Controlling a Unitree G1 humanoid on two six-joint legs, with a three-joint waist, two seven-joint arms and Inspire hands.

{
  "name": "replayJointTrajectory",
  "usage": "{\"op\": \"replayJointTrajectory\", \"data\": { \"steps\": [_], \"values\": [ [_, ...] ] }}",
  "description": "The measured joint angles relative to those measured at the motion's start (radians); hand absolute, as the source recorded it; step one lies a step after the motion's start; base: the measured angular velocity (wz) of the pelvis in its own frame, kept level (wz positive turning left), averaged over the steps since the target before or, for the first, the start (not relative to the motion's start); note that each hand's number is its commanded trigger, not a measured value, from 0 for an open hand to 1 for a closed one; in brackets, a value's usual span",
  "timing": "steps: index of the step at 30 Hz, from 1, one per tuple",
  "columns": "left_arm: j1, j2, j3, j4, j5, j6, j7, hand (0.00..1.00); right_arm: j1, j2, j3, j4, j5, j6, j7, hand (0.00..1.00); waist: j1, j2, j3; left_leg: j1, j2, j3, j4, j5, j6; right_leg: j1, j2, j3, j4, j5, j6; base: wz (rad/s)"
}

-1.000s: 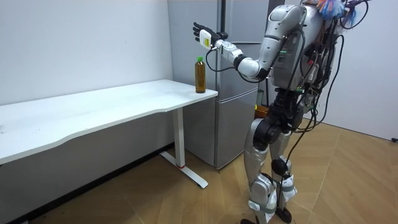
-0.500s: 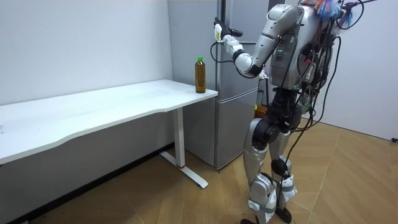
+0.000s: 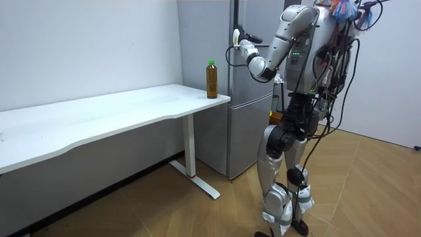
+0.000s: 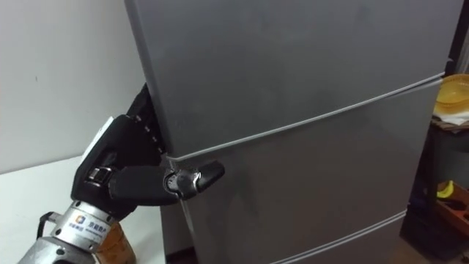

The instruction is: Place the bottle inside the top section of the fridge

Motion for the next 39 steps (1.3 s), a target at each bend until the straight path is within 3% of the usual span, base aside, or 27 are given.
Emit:
{"op": "replayJointTrajectory", "data": {
  "steps": [3, 5, 6, 7, 8, 11, 15, 17, 18, 23, 27, 28, 29, 30, 31, 39],
  "values": [
    [-0.002, 0.0, -0.004, 0.0, 0.0, 0.0, 0.0, 0.04, -0.007, -0.003, 0.017, 0.0, 0.0, 0.0, 0.0, 0.0, -0.001, -0.004, 0.0031, -0.001, 0.0, 0.0, 0.0, 0.0, 0.0, 0.0, 0.0, -0.001, -0.001, 0.0, 0.0, 0.01],
    [-0.008, 0.0, -0.005, 0.0, 0.0, 0.001, 0.0, 0.5, -0.008, -0.003, 0.018, 0.0, 0.0, 0.0, 0.0, 0.0, 0.0, -0.005, 0.0041, -0.004, -0.001, 0.0, 0.0, 0.0, 0.0, -0.001, 0.0, -0.002, -0.002, 0.0, 0.0, 0.04],
    [-0.011, 0.0, -0.005, 0.0, 0.0, 0.002, 0.0, 0.57, -0.008, -0.003, 0.018, 0.0, 0.0, 0.0, 0.0, 0.0, 0.0, -0.005, 0.0046, -0.006, -0.001, 0.0, 0.0, 0.0, 0.0, -0.001, 0.0, -0.002, -0.003, 0.0, 0.0, 0.0],
    [-0.012, 0.0, -0.005, 0.0, 0.0, 0.002, 0.0, 0.74, -0.008, -0.003, 0.018, 0.0, 0.001, 0.0, 0.0, 0.0, 0.0, -0.005, 0.0047, -0.006, -0.001, 0.0, 0.0, 0.0, 0.0, -0.002, 0.0, -0.003, -0.003, 0.0, 0.0, 0.0],
    [-0.012, 0.0, -0.005, 0.0, -0.001, 0.002, 0.0, 0.83, -0.008, -0.003, 0.018, 0.0, 0.001, 0.0, 0.0, 0.0, 0.0, -0.005, 0.0048, -0.006, -0.001, 0.0, 0.0, 0.0, 0.0, -0.001, 0.0, -0.003, -0.003, 0.0, 0.0, 0.0],
    [-0.012, -0.002, 0.002, 0.001, -0.023, 0.003, 0.003, 1.0, -0.008, -0.003, 0.023, 0.001, 0.008, 0.0, -0.001, 0.0, 0.001, -0.006, 0.0053, -0.013, -0.001, -0.003, 0.001, 0.0, 0.0, -0.003, -0.001, -0.012, -0.004, 0.0, 0.0, 0.08],
    [-0.013, 0.0, 0.012, 0.0, -0.032, 0.002, -0.004, 0.98, -0.019, -0.005, 0.036, 0.018, 0.008, -0.002, -0.001, 0.0, 0.001, -0.006, 0.0052, -0.014, -0.002, -0.009, 0.001, 0.0, 0.0, -0.001, -0.002, -0.018, -0.004, 0.0, 0.0, 0.04],
    [-0.013, -0.013, -0.01, 0.0, -0.051, 0.003, -0.005, 0.91, -0.018, -0.005, 0.037, 0.019, 0.008, -0.002, -0.001, 0.0, 0.004, -0.006, 0.0057, -0.015, -0.003, -0.013, 0.001, 0.0, 0.0, 0.0, -0.003, -0.023, -0.004, 0.0, 0.001, 0.08],
    [-0.013, -0.025, -0.013, 0.003, -0.053, 0.005, -0.002, 0.83, -0.02, -0.005, 0.044, 0.021, 0.008, -0.002, -0.001, 0.0, 0.003, -0.006, 0.006, -0.015, -0.004, -0.015, 0.001, 0.0, 0.0, 0.0, -0.004, -0.026, -0.003, 0.0, 0.001, 0.04],
    [-0.013, -0.024, -0.015, 0.003, -0.048, 0.003, -0.002, 0.62, -0.026, -0.007, 0.055, 0.022, 0.008, -0.006, -0.001, 0.0, 0.003, -0.007, 0.0062, -0.015, -0.004, -0.015, 0.002, 0.0, 0.0, 0.0, -0.004, -0.024, -0.004, 0.0, 0.001, 0.0],
    [-0.013, -0.023, -0.021, 0.001, -0.051, -0.004, -0.002, 0.53, -0.027, -0.007, 0.056, 0.023, 0.008, -0.006, -0.001, 0.0, 0.002, -0.005, 0.005, -0.015, -0.004, -0.019, 0.002, 0.0, 0.0, 0.0, -0.004, -0.024, -0.004, 0.0, 0.001, 0.0],
    [-0.013, -0.023, -0.026, -0.002, -0.052, -0.006, -0.002, 0.41, -0.027, -0.007, 0.056, 0.023, 0.008, -0.006, -0.001, 0.0, 0.002, -0.005, 0.0049, -0.015, -0.004, -0.021, 0.001, 0.0, 0.0, 0.0, -0.003, -0.024, -0.004, 0.0, 0.001, 0.0],
    [-0.013, -0.024, -0.027, -0.002, -0.053, -0.006, -0.002, 0.36, -0.027, -0.007, 0.056, 0.023, 0.008, -0.006, -0.001, 0.0, 0.002, -0.005, 0.0048, -0.015, -0.004, -0.021, 0.001, 0.0, 0.0, 0.0, -0.003, -0.024, -0.004, 0.0, 0.001, 0.0],
    [-0.013, -0.028, -0.027, -0.003, -0.054, -0.006, -0.002, 0.16, -0.027, -0.007, 0.056, 0.023, 0.008, -0.006, -0.001, 0.0, 0.002, -0.005, 0.0048, -0.015, -0.004, -0.022, 0.001, 0.0, 0.0, 0.0, -0.003, -0.024, -0.004, 0.0, 0.001, 0.0],
    [-0.013, -0.034, -0.028, -0.003, -0.057, -0.005, -0.002, 0.03, -0.027, -0.007, 0.056, 0.023, 0.008, -0.006, -0.001, 0.0, 0.001, -0.005, 0.005, -0.014, -0.004, -0.022, 0.001, 0.0, 0.0, 0.0, -0.003, -0.024, -0.004, 0.0, 0.001, 0.0],
    [-0.013, -0.03, -0.038, -0.003, -0.07, -0.004, -0.003, 0.0, -0.027, -0.007, 0.055, 0.024, 0.008, -0.006, -0.001, 0.0, 0.002, -0.009, 0.007, -0.013, -0.004, -0.022, 0.002, 0.001, 0.001, 0.001, -0.004, -0.025, -0.002, 0.001, 0.002, 0.0]
  ]
}}
